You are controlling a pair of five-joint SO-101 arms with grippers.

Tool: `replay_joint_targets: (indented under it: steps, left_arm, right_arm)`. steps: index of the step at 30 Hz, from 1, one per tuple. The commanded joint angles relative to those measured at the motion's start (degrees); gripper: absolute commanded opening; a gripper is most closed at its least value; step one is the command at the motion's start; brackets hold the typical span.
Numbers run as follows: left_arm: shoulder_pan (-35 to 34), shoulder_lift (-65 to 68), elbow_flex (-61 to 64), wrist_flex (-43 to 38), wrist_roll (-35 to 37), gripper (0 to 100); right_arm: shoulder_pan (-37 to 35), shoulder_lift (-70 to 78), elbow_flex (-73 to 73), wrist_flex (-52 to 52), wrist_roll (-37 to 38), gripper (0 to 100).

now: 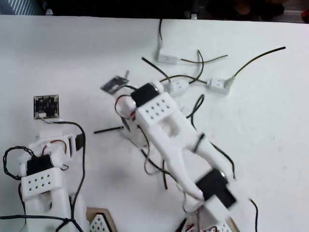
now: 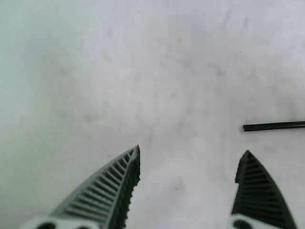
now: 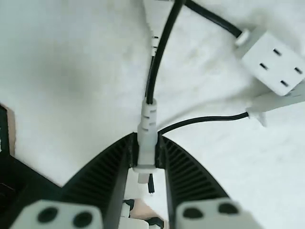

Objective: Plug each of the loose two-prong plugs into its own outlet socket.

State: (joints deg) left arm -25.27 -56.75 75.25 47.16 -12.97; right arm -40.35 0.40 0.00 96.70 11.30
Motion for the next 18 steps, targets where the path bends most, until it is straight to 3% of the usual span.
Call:
replay_joint_targets:
  steps: [1, 6, 12, 18]
  left_arm:
    - [-0.31, -1.45, -0.18, -1.05, 0.18, 32]
    - [-0.13, -1.45, -0.18, -1.05, 0.44, 32]
    - [0.04, -1.54, -0.79, -4.92, 1.05, 32]
    - [1.89, -1.54, -9.85, -0.18, 8.09, 32]
  right_arm:
    - [-1.98, -11.3, -2.11, 1.01, 0.0, 1.7]
    - [-3.56, -18.51, -0.44, -1.36, -0.09, 1.7]
    - [-6.55, -25.54, 8.62, -11.91, -0.09, 1.7]
    - [-6.2, -37.41, 22.95, -26.33, -0.09, 1.7]
